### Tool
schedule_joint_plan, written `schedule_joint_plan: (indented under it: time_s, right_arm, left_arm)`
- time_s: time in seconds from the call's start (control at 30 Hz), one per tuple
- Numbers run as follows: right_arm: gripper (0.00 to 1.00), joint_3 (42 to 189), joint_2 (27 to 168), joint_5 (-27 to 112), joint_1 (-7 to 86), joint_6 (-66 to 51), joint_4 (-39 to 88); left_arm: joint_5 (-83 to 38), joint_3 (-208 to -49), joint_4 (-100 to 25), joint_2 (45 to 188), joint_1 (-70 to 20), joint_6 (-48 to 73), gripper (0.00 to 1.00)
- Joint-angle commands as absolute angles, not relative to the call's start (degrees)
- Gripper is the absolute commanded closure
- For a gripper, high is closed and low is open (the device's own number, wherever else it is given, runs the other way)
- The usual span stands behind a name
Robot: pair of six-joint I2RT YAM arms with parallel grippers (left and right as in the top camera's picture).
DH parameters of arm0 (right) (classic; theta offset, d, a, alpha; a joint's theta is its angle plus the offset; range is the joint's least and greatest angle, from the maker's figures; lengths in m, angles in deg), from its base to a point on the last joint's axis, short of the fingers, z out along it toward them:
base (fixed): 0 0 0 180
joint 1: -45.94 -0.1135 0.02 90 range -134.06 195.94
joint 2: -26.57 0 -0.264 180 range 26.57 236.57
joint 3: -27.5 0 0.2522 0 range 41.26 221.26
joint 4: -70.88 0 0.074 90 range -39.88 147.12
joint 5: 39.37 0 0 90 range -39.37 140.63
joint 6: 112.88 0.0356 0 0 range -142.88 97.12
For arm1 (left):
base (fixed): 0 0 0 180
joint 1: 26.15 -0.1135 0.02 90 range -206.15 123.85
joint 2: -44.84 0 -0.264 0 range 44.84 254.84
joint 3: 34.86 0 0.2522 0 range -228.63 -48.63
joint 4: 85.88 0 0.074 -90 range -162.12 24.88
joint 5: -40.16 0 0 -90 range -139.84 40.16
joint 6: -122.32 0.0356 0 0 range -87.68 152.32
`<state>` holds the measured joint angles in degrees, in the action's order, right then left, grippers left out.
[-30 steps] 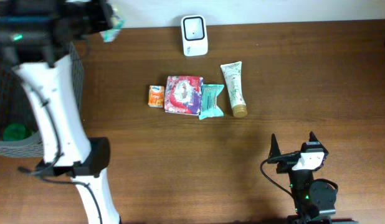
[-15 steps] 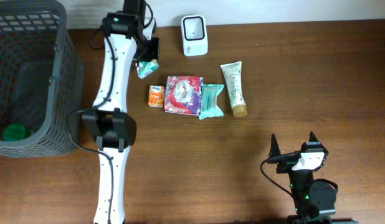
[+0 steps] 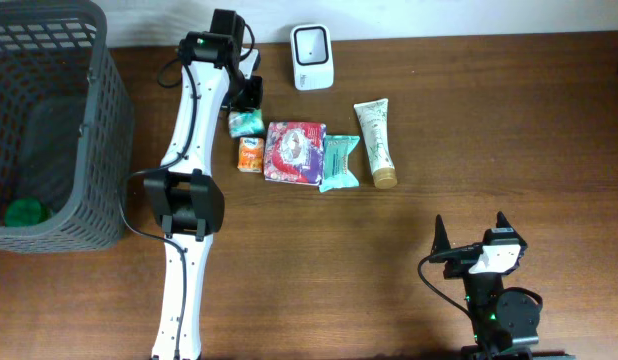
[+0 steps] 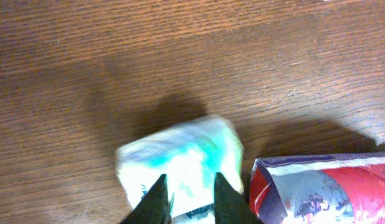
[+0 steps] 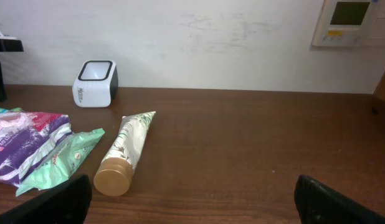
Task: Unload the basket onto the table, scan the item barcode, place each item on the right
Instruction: 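Carry teal pack to scanner, place above orange pack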
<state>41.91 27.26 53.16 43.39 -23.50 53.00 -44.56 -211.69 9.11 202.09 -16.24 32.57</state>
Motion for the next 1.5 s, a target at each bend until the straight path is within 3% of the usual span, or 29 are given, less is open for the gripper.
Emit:
schedule_joint_plan:
  time_s: [0.0,0.23,0.3,0.47,0.53,0.57,0.7,0.83,1.0,1.17,1.47]
  right_arm:
    - [0.01,41.6,26.9,53.4,43.8,-23.5,52.6]
    - [0.01,41.6,26.9,53.4,43.8,-23.5,52.6]
    - [0.01,41.6,26.9,53.4,43.8,-23.5,52.6]
    - [0.01,41.6,26.9,53.4,43.8,-23.5,52.6]
    - [0.01,41.6,26.9,53.4,43.8,-23.5,52.6]
    - [0.01,41.6,26.9,53.4,43.8,-23.5,52.6]
    - [0.01,41.6,26.9,53.4,43.8,-23.5,52.6]
    - [0.01,41.6,26.9,53.4,43.8,-23.5,52.6]
    - [0.01,41.6,26.9,53.4,43.8,-23.5,52.6]
    - [0.01,41.6,26.9,53.4,43.8,-23.5,52.6]
    - [0.01,41.6,26.9,53.4,43.8,-23.5,52.6]
  left_arm:
    - [-44.7,-211.4,8.9,203.3,-15.9,33.3,0.75]
    - [-44.7,-220.1,12.9,199.3,-16.2,33.2,0.74]
    - [-44.7,-224.4,13.7,194.9,-16.3,33.2,0.69]
    - [-44.8,-228.5,12.2,181.0,-18.3,33.2,0.32]
    - [-44.8,-228.5,12.5,176.8,-21.2,33.2,0.03]
    - [-44.8,-228.5,12.9,175.5,-22.6,33.2,0.01]
    - [-45.5,-228.5,15.5,172.6,-32.1,26.8,0.01]
    - [-57.3,-226.8,24.1,172.6,-44.2,15.5,0.01]
    - [-57.2,-218.7,24.6,172.6,-54.1,15.2,0.01]
    - [-59.6,-203.0,24.6,172.6,-57.4,14.9,0.01]
    - [-61.9,-188.3,22.1,172.6,-63.4,8.6,0.01]
